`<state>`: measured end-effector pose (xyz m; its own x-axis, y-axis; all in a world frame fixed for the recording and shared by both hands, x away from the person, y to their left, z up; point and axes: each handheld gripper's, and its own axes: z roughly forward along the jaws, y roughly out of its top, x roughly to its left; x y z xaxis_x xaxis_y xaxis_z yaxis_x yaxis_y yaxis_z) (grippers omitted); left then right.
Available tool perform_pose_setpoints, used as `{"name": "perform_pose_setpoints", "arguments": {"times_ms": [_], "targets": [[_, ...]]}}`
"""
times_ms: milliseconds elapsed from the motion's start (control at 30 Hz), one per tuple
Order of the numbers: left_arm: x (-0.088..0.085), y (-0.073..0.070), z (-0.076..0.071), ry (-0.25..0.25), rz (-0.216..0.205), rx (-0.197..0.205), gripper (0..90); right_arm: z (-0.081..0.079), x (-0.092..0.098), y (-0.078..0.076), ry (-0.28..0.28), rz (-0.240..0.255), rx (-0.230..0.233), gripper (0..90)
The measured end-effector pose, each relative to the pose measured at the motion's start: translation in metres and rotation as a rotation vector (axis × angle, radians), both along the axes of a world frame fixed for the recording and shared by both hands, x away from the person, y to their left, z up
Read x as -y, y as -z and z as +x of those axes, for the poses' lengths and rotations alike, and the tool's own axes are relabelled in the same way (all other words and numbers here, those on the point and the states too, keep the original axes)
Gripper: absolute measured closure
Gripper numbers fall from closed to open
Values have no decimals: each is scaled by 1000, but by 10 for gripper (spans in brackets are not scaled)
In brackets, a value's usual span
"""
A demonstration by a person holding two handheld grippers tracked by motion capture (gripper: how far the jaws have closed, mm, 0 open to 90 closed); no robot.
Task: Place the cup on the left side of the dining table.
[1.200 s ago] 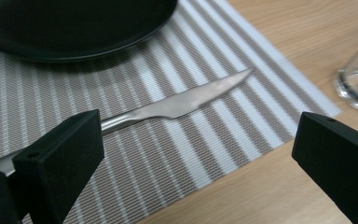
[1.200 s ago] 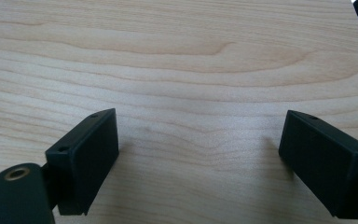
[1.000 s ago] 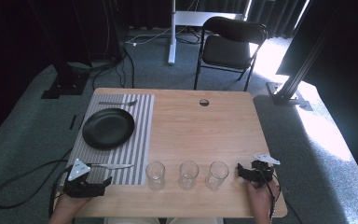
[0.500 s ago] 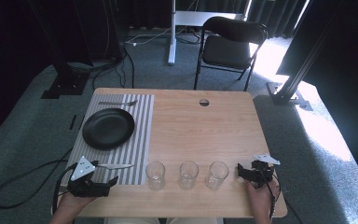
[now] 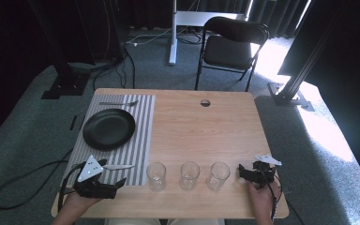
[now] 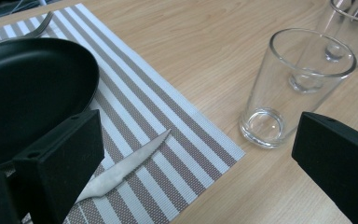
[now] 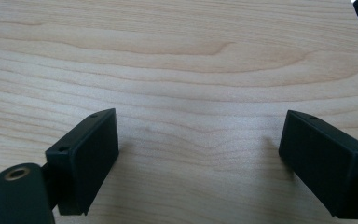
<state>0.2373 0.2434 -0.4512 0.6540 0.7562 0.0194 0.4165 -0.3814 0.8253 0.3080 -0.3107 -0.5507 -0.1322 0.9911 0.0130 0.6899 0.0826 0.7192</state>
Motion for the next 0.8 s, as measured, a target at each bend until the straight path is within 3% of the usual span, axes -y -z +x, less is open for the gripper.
{"name": "perform_pose_setpoints", "arguments": {"times_ms": [600,800], "targets": [[30,-20,-1,143,-17,29,41,0,0,0,-1,0,1,113],[41,-26,1,170,-8,36,40,0,0,0,-1,0,1,113]]}}
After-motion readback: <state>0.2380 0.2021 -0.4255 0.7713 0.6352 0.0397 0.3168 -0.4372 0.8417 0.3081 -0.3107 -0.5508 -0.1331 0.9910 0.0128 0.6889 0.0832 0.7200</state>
